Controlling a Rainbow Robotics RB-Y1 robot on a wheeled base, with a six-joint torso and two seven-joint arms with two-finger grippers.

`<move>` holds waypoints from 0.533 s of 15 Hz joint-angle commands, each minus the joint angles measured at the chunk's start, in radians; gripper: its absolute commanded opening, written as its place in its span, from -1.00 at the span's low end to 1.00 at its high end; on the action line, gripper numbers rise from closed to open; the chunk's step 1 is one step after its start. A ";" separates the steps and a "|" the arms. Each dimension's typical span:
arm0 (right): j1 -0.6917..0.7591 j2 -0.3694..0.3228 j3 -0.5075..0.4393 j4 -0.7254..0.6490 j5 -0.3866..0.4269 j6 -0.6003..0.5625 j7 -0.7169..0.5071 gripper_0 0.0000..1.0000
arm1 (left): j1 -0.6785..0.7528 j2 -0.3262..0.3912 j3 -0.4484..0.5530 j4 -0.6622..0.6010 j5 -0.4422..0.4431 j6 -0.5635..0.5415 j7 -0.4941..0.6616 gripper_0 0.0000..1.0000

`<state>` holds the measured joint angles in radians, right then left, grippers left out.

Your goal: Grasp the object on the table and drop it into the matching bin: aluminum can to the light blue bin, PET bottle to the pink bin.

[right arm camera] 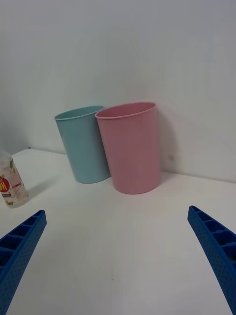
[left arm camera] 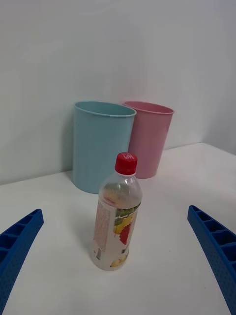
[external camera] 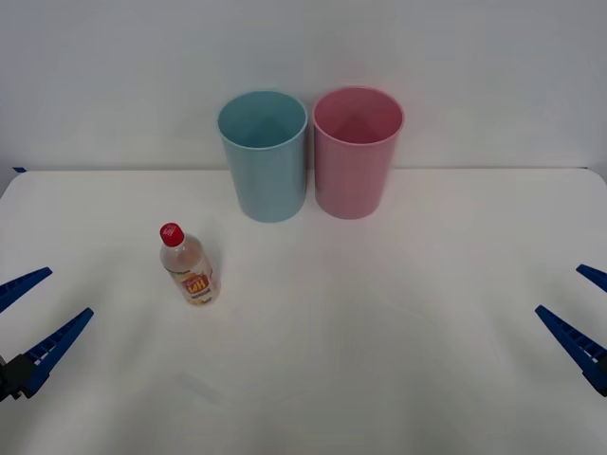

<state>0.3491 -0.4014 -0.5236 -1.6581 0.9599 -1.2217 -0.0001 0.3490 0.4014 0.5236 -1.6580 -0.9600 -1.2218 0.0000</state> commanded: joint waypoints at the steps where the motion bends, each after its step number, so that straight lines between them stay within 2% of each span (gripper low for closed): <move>1: 0.000 0.000 0.000 0.000 0.000 0.000 0.000 1.00 | 0.000 0.000 0.000 0.000 0.000 0.000 0.000 1.00; 3: 0.000 0.000 0.000 0.000 0.000 0.000 0.000 1.00 | -0.002 -0.030 -0.011 0.026 0.006 0.007 -0.003 1.00; 8: 0.000 0.000 0.000 0.000 0.000 0.000 0.000 1.00 | 0.008 -0.021 -0.031 0.027 0.001 0.021 -0.009 1.00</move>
<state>0.3491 -0.4015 -0.5236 -1.6581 0.9599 -1.2217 0.0001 0.3540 0.3803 0.4945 -1.6308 -0.9542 -1.2061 -0.0067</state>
